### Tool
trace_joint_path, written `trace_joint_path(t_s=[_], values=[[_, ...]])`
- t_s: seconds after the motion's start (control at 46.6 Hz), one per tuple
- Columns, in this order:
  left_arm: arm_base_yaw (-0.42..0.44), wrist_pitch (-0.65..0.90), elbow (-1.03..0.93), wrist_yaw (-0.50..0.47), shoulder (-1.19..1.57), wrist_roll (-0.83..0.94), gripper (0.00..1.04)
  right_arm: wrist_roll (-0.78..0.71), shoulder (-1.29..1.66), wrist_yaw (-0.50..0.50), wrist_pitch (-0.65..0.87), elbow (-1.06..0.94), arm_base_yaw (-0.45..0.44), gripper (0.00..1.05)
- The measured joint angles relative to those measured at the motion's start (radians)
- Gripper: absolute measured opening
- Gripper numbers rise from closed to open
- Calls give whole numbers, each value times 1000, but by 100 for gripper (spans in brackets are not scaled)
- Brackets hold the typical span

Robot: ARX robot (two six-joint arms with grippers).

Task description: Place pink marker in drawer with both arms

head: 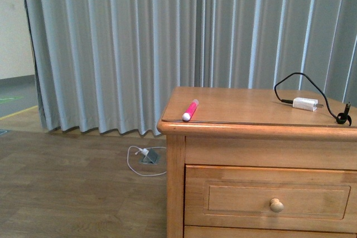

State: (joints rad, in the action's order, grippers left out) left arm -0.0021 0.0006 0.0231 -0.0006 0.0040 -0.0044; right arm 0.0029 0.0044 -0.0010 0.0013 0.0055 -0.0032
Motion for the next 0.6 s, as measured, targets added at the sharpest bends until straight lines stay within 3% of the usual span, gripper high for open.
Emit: trace_joint_path(t_s=[0.601], values=[[0,0,0,0,0,0,99,0,0,0,0,0,0,96]])
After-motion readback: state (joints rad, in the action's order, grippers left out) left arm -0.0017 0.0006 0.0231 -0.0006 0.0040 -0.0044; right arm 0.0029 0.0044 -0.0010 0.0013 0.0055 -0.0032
